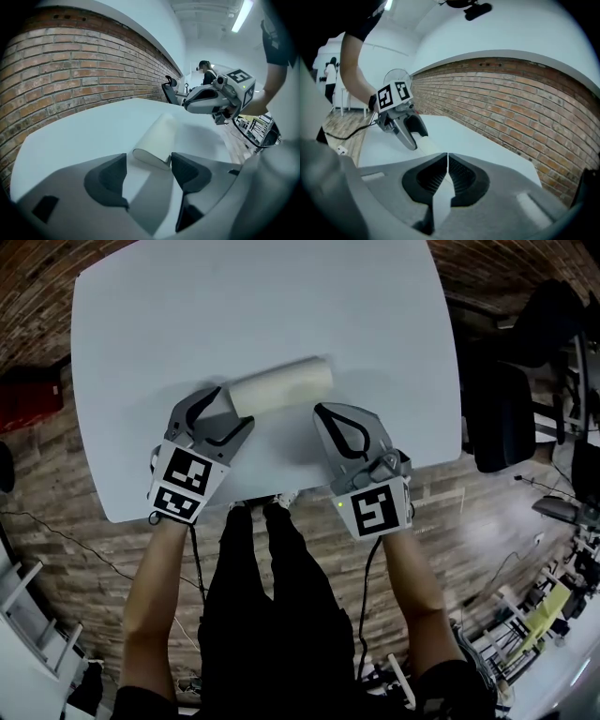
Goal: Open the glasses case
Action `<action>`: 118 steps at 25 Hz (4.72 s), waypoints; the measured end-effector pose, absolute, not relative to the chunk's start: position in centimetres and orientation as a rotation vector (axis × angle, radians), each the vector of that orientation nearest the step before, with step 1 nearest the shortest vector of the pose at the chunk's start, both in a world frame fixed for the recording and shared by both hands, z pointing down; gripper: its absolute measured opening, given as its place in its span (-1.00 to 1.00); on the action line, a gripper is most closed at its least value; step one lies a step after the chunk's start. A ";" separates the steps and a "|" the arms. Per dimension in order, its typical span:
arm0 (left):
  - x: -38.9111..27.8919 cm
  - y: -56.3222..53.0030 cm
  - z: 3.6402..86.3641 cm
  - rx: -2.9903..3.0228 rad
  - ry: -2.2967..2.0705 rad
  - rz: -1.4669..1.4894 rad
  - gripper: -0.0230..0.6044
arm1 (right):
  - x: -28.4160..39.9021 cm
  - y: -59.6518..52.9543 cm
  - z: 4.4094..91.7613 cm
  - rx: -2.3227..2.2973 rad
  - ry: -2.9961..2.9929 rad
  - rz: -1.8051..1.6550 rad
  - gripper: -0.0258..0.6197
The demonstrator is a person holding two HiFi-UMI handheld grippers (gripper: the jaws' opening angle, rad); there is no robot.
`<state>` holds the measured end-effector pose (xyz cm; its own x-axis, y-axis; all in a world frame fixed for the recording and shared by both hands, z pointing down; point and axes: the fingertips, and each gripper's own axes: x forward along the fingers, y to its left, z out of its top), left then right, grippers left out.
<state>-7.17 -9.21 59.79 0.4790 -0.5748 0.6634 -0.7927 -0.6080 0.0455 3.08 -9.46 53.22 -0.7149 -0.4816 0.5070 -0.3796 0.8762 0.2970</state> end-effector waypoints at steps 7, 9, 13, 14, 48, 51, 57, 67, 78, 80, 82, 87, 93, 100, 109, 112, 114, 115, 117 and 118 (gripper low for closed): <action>-7.1 -9.3 59.8 2.381 -1.146 0.885 -0.02 | 2.3 -9.8 56.0 0.471 -2.376 -0.393 -0.66; -7.1 -9.3 59.9 2.383 -1.146 0.893 -0.02 | 2.3 -10.2 56.6 0.429 -2.359 -0.410 -0.36; -7.0 -9.2 60.3 2.390 -1.151 0.943 -0.02 | 2.4 -11.1 57.2 0.358 -2.341 -0.425 -0.12; -7.0 -9.2 60.4 2.391 -1.151 0.953 -0.02 | 2.3 -11.3 57.2 0.339 -2.340 -0.427 -0.11; -7.2 -9.2 60.4 2.405 -1.143 0.986 -0.02 | 2.0 -12.3 58.9 -0.072 -2.255 -0.480 -0.14; -7.2 -9.3 60.4 2.408 -1.142 0.990 -0.03 | 2.0 -12.7 58.9 -0.099 -2.260 -0.445 -0.14; -7.4 -9.4 60.2 2.413 -1.149 0.997 -0.03 | 1.5 -13.2 58.1 -0.139 -2.303 -0.319 -0.14; -7.3 -9.0 60.3 2.416 -1.148 0.990 -0.03 | 1.4 -13.4 57.7 -0.123 -2.374 -0.207 -0.14; -7.8 -9.9 58.9 2.390 -1.228 0.744 -0.03 | 1.4 -13.5 57.6 -0.131 -2.377 -0.187 -0.14; -7.9 -9.9 59.1 2.388 -1.263 0.776 -0.03 | 1.3 -13.5 57.6 -0.130 -2.377 -0.185 -0.14; -8.0 -10.1 59.0 2.386 -1.292 0.778 -0.03 | 1.3 -13.5 57.5 -0.126 -2.379 -0.185 -0.14; -8.4 -10.3 58.4 2.382 -1.329 0.700 -0.03 | 1.4 -13.5 57.5 -0.121 -2.381 -0.186 -0.14; -8.4 -10.4 58.7 2.366 -1.346 0.731 -0.04 | 1.3 -13.6 57.6 -0.121 -2.378 -0.180 -0.14; -8.3 -10.3 58.9 2.362 -1.330 0.739 -0.04 | 1.3 -13.7 57.1 -0.118 -2.399 -0.137 -0.15; -8.5 -10.4 58.6 2.366 -1.332 0.735 -0.04 | 1.0 -14.1 56.1 -0.104 -2.422 -0.146 -0.30; -8.5 -10.4 58.7 2.365 -1.329 0.732 -0.04 | 1.0 -14.2 55.9 -0.105 -2.414 -0.184 -0.41; -8.6 -10.5 58.8 2.364 -1.327 0.732 -0.04 | 0.9 -14.4 55.7 -0.098 -2.419 -0.199 -0.48; -8.6 -10.5 58.8 2.364 -1.327 0.732 -0.04 | 0.8 -14.5 55.6 -0.091 -2.424 -0.203 -0.51; -8.6 -10.4 58.8 2.363 -1.327 0.732 -0.04 | 1.0 -14.7 55.5 -0.099 -2.396 -0.247 -0.56; -8.5 -10.4 58.8 2.363 -1.328 0.732 -0.04 | 1.0 -14.7 55.4 -0.103 -2.380 -0.270 -0.59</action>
